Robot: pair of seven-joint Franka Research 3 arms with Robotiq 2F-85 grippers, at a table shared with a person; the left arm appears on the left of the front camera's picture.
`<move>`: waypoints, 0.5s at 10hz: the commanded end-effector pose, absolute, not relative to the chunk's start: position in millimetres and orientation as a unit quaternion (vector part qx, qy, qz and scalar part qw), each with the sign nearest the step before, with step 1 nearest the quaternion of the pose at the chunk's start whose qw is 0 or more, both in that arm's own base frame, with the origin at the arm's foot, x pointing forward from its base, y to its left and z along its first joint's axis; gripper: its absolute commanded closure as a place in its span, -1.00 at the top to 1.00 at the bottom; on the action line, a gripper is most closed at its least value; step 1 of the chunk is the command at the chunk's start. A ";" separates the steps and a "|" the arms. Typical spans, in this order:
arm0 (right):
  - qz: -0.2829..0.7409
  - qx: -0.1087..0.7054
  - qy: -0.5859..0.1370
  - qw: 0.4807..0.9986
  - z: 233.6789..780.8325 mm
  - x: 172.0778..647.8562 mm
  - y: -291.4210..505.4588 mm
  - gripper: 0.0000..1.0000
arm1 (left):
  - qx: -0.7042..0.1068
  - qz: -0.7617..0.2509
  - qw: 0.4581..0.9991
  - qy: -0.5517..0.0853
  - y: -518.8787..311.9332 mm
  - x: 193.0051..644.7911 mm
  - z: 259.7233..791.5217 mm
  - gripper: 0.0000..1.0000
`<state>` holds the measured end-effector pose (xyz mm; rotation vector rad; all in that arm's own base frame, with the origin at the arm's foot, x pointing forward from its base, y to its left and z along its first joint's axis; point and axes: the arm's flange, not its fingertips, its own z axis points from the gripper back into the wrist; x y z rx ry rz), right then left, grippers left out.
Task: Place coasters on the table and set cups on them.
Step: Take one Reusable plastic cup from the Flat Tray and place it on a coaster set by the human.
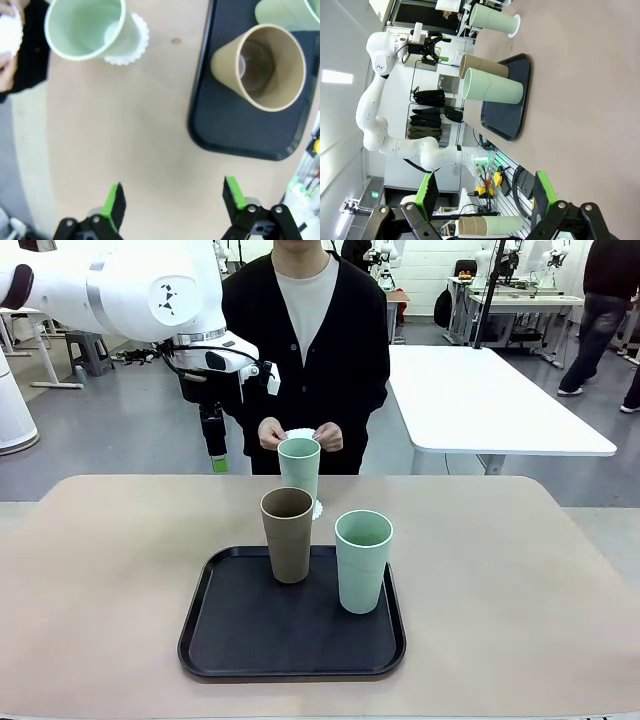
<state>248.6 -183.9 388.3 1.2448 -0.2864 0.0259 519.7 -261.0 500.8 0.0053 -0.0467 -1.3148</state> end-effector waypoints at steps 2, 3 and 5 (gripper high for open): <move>0.015 0.584 -0.141 0.799 389.0 249.2 -184.3 1.00 | -0.011 -0.424 0.902 -0.085 -228.6 500.2 509.4 1.00; 0.015 0.584 -0.141 0.799 389.0 249.2 -184.3 1.00 | -0.052 -0.361 0.926 -0.101 -209.2 488.5 509.2 1.00; 0.015 0.584 -0.141 0.799 389.0 249.2 -184.3 1.00 | -0.083 -0.307 0.945 -0.077 -160.1 459.8 514.0 1.00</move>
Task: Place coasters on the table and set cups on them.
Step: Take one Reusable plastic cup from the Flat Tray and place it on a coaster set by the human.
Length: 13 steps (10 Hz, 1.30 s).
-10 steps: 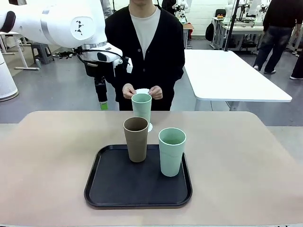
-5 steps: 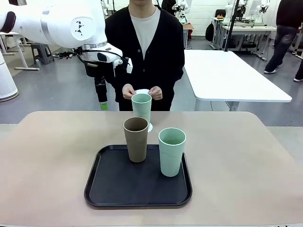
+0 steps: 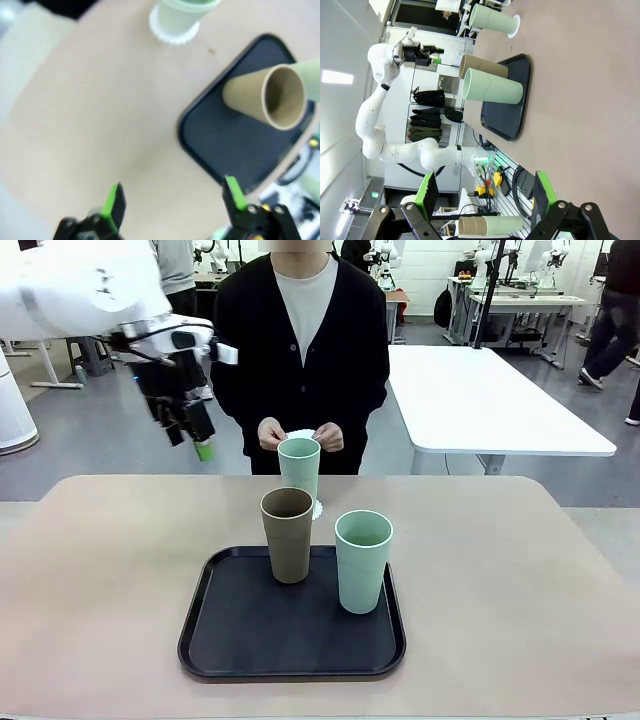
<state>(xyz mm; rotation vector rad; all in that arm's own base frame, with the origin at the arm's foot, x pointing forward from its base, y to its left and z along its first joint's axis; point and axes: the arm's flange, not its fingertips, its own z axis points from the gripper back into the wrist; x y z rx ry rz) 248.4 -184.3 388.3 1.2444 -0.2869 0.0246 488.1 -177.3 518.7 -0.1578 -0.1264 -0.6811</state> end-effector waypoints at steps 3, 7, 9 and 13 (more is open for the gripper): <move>0.015 0.584 -0.141 0.799 389.0 249.2 -184.3 1.00 | -0.103 -0.249 0.962 -0.050 -76.2 414.4 514.1 1.00; 0.015 0.584 -0.141 0.799 389.0 249.2 -184.3 1.00 | -0.278 -0.234 0.926 -0.103 -15.7 403.7 520.7 1.00; 0.015 0.584 -0.141 0.799 389.0 249.2 -184.3 1.00 | -0.449 -0.188 0.865 -0.122 43.0 422.4 505.7 1.00; 0.015 0.584 -0.141 0.799 389.0 249.2 -184.3 1.00 | -0.589 -0.060 0.793 -0.143 157.2 420.3 452.0 1.00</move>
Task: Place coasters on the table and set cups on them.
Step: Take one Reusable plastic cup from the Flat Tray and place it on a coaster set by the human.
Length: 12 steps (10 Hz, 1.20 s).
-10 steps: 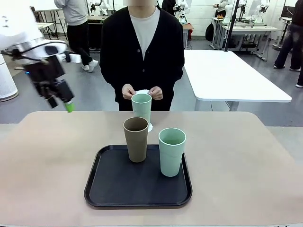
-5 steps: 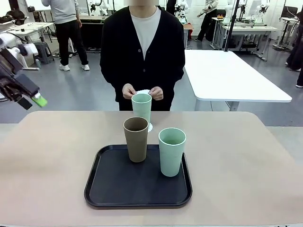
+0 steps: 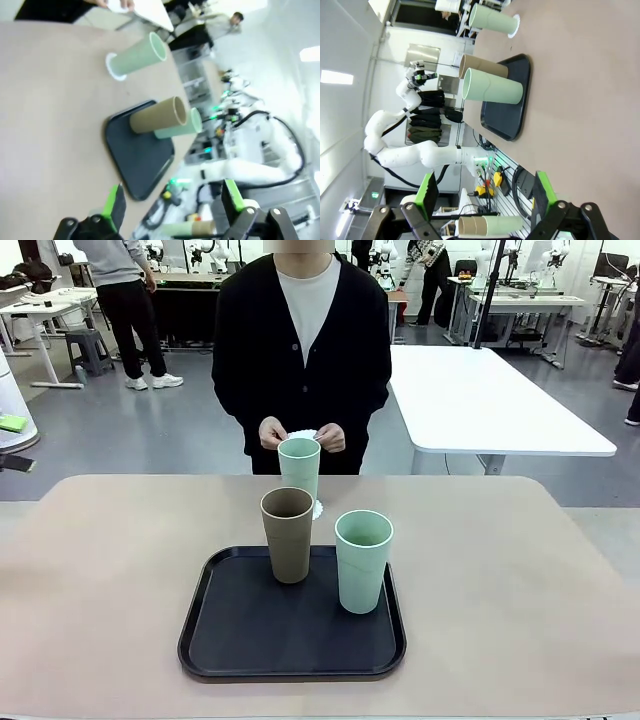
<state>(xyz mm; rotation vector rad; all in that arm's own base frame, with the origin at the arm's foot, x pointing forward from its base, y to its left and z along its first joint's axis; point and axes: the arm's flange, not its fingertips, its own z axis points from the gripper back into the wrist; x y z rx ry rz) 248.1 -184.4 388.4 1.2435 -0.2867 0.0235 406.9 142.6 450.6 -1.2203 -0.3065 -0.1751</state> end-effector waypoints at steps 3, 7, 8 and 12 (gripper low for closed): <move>0.015 0.584 -0.141 0.799 389.0 249.2 -184.3 1.00 | -0.630 -0.025 0.761 -0.152 201.0 395.4 437.8 1.00; 0.015 0.584 -0.141 0.799 389.0 249.2 -184.3 1.00 | -0.631 -0.063 0.765 -0.113 201.1 394.3 440.5 1.00; 0.015 0.584 -0.141 0.799 389.0 249.2 -184.3 1.00 | -0.634 -0.029 0.761 -0.135 202.6 388.2 434.8 1.00; 0.015 0.584 -0.141 0.799 389.0 249.2 -184.3 1.00 | -0.634 -0.029 0.761 -0.135 202.6 388.2 434.8 1.00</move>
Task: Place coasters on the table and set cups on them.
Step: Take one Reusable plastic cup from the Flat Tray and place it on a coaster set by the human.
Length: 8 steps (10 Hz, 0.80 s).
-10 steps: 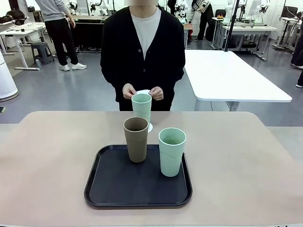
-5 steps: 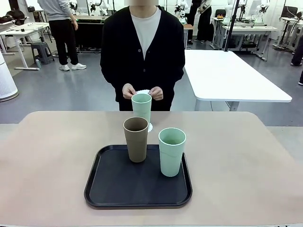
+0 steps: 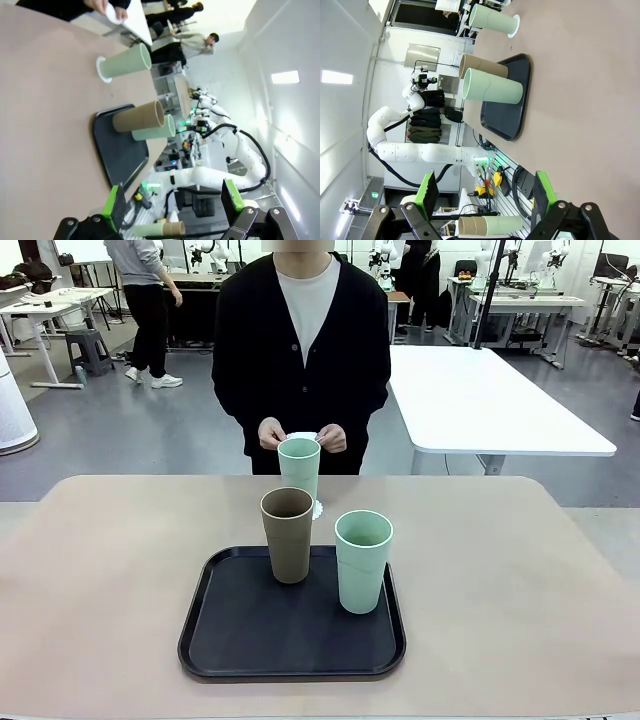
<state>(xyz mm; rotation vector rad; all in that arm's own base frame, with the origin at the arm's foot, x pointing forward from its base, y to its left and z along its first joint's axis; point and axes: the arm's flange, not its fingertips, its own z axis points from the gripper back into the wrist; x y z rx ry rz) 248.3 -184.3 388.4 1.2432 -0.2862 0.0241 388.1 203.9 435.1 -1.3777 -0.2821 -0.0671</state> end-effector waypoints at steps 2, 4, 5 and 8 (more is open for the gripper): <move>0.015 0.584 -0.141 0.799 389.0 249.2 -184.3 1.00 | -0.634 -0.029 0.761 -0.135 202.6 388.2 434.8 1.00; 0.015 0.584 -0.141 0.799 389.0 249.2 -184.3 1.00 | -0.634 -0.029 0.761 -0.135 202.6 388.2 434.8 1.00; 0.015 0.584 -0.141 0.799 389.0 249.2 -184.3 1.00 | -0.634 -0.029 0.761 -0.135 202.6 388.2 434.8 1.00; 0.015 0.584 -0.141 0.799 389.0 249.2 -184.3 1.00 | -0.634 -0.029 0.761 -0.135 202.6 388.2 434.8 1.00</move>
